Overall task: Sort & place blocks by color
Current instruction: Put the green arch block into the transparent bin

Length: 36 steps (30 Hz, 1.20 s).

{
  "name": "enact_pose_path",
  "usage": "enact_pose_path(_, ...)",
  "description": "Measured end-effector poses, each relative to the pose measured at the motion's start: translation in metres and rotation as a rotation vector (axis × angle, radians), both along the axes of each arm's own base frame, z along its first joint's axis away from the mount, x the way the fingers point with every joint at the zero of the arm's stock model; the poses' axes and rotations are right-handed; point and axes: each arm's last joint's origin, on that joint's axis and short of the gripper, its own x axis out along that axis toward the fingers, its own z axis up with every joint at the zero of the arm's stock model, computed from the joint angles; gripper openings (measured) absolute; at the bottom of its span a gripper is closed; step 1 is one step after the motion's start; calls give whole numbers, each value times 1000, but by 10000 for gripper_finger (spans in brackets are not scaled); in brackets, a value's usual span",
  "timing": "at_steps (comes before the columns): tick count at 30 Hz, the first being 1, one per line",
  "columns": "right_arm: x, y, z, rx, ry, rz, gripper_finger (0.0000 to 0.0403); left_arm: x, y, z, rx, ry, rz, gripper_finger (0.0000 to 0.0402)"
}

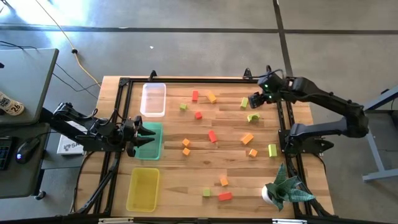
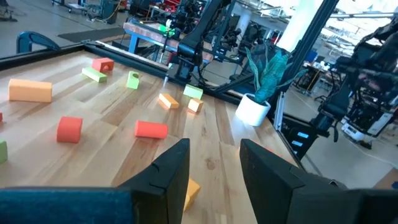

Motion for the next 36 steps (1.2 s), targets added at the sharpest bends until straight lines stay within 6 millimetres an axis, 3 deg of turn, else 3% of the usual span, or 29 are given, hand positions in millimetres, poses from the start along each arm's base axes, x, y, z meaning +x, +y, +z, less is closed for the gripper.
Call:
enact_pose_path(16, 38, -26, -47, 87, 310, 278, 202, 0, 0, 0, -1, 1, 0, 131)
enact_pose_path(28, 62, -39, -90, 207, 483, 316, 202, 0, 0, -1, 2, 8, 4, 131)
enact_pose_path(36, 64, -39, -102, 253, 596, 661, 202, 0, 0, -1, 2, 7, 13, 131)
